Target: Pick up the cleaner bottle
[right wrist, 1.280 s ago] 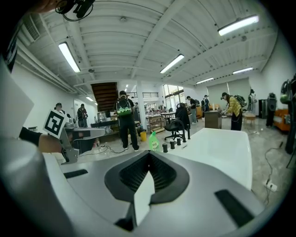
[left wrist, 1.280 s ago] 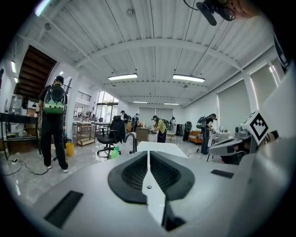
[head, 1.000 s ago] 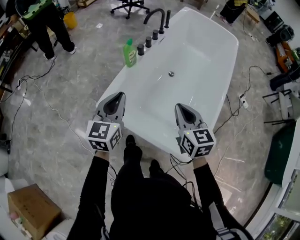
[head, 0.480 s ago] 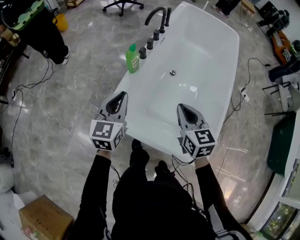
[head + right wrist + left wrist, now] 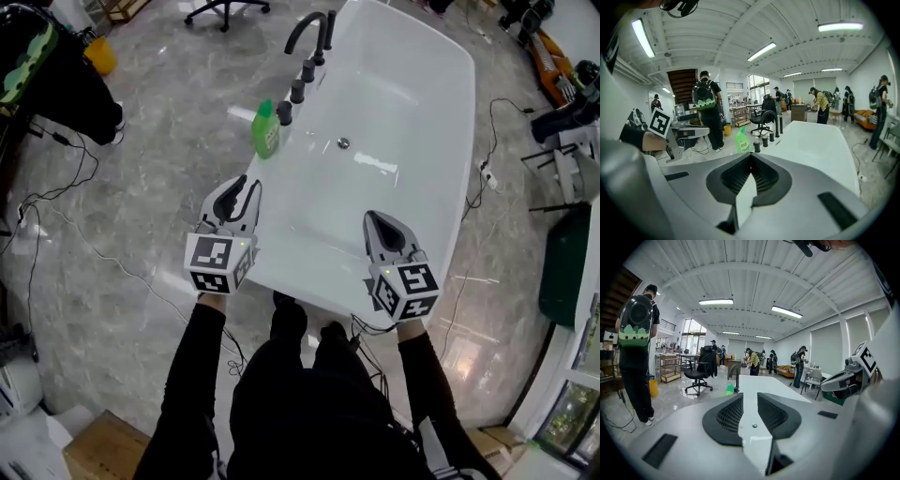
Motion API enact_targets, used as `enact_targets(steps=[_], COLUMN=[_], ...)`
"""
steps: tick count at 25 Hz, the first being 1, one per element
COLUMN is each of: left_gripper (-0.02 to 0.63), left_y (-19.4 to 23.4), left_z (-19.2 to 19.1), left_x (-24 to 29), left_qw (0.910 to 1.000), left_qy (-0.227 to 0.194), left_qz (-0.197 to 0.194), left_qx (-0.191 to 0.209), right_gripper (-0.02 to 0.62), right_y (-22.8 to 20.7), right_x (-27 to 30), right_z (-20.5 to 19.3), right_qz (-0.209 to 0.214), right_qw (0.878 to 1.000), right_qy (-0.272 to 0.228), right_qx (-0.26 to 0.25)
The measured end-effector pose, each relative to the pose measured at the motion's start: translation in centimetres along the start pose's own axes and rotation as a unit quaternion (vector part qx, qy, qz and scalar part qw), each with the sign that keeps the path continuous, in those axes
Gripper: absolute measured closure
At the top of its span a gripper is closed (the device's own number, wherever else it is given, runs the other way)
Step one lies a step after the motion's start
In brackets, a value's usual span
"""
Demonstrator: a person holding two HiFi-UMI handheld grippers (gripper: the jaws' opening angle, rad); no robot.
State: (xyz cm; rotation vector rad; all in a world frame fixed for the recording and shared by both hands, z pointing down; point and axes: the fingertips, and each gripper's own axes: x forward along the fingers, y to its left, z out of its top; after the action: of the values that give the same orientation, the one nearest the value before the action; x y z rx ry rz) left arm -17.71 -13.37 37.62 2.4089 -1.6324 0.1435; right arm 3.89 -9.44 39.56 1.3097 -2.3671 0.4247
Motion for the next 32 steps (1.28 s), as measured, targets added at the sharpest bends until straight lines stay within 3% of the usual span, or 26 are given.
enact_targets(steps=[13, 26, 32], left_gripper=[0.407, 0.373, 0.35], left_y=[3.4, 6.1, 6.8], left_z=[-2.2, -3.4, -5.9], left_x=[4.0, 8.1, 10.8], left_qw=[0.9994, 0.998, 0.9956], left_qy=[0.032, 0.049, 0.078], left_qz=[-0.007, -0.001, -0.002], left_qx=[0.01, 0.04, 0.052], right_gripper=[0.594, 0.594, 0.595], right_y=[-0.2, -1.1, -1.8], right_x=[1.8, 5.0, 6.8], right_z=[-1.6, -0.8, -0.9], right_qz=[-0.022, -0.016, -0.012], right_qw=[0.999, 0.999, 0.999], right_qy=[0.03, 0.03, 0.035], right_qx=[0.014, 0.01, 0.006])
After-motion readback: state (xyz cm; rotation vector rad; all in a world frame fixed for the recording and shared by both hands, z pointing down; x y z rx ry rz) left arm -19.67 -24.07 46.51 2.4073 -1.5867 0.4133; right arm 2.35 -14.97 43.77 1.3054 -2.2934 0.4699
